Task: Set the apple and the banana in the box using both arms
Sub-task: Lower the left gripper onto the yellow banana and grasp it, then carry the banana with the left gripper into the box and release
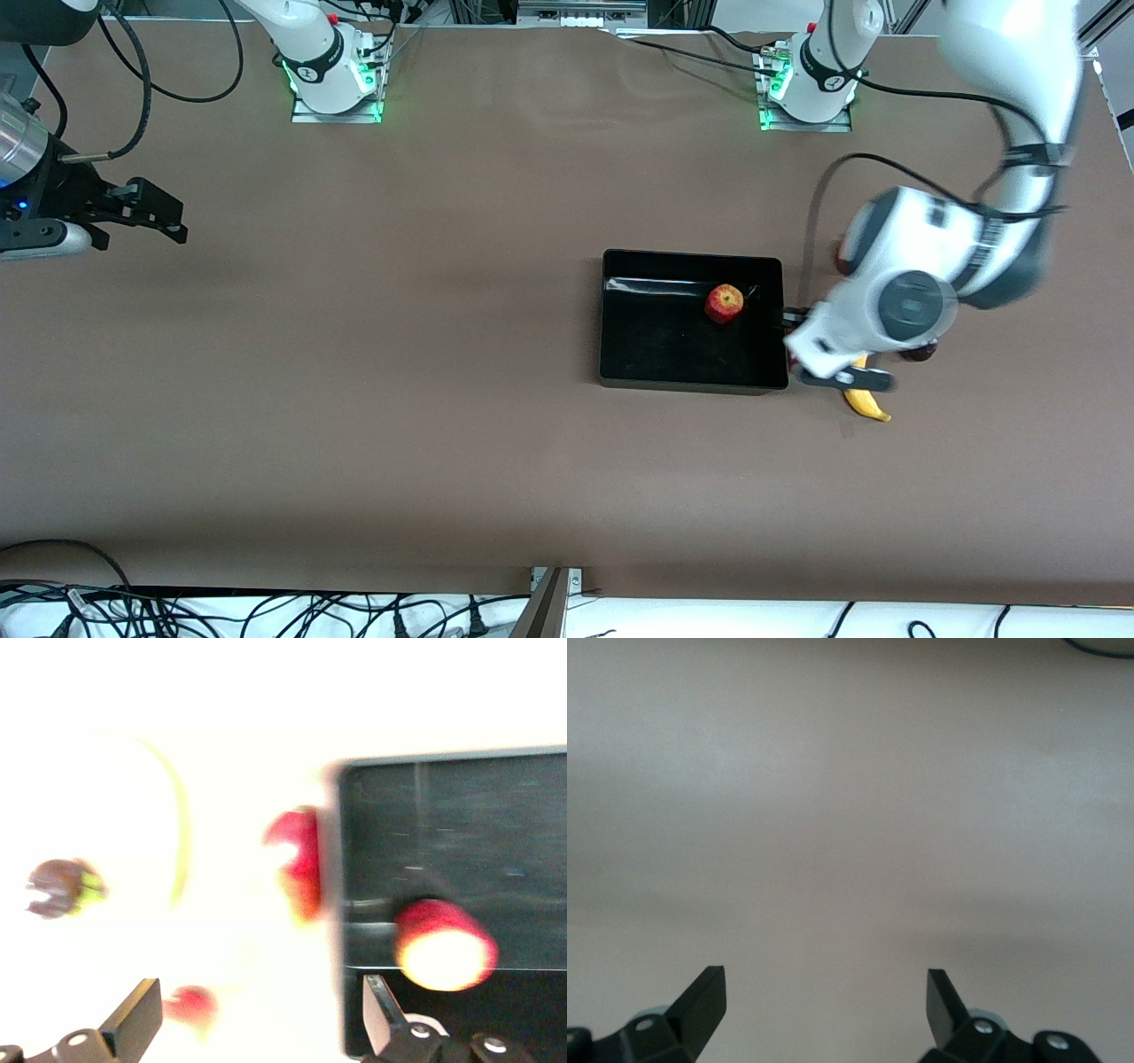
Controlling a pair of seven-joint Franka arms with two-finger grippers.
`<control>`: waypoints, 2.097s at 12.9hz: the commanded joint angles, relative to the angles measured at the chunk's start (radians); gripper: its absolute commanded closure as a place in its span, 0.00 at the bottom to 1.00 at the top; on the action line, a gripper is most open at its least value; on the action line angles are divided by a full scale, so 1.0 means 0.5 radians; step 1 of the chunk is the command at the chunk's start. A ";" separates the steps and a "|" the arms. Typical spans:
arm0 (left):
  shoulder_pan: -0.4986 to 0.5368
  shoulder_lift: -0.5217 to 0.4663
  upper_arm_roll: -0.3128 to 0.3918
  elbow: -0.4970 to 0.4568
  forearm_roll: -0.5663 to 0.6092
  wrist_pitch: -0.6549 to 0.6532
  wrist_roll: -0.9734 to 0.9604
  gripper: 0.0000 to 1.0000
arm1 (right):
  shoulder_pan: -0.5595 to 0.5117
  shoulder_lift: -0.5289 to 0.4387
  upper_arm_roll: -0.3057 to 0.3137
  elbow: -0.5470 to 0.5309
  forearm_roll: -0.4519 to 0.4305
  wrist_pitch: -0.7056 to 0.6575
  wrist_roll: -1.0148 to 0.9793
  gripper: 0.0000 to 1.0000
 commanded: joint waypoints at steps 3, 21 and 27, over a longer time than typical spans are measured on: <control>0.234 0.159 -0.010 -0.253 0.121 0.573 0.331 0.00 | -0.008 -0.006 0.007 0.022 0.008 -0.024 0.004 0.00; 0.269 0.116 -0.583 0.065 0.192 0.026 0.053 1.00 | -0.008 0.000 0.007 0.022 -0.001 0.007 0.001 0.00; -0.314 0.423 -0.580 0.050 0.238 0.445 -0.890 1.00 | -0.008 0.000 0.007 0.022 0.005 0.007 0.001 0.00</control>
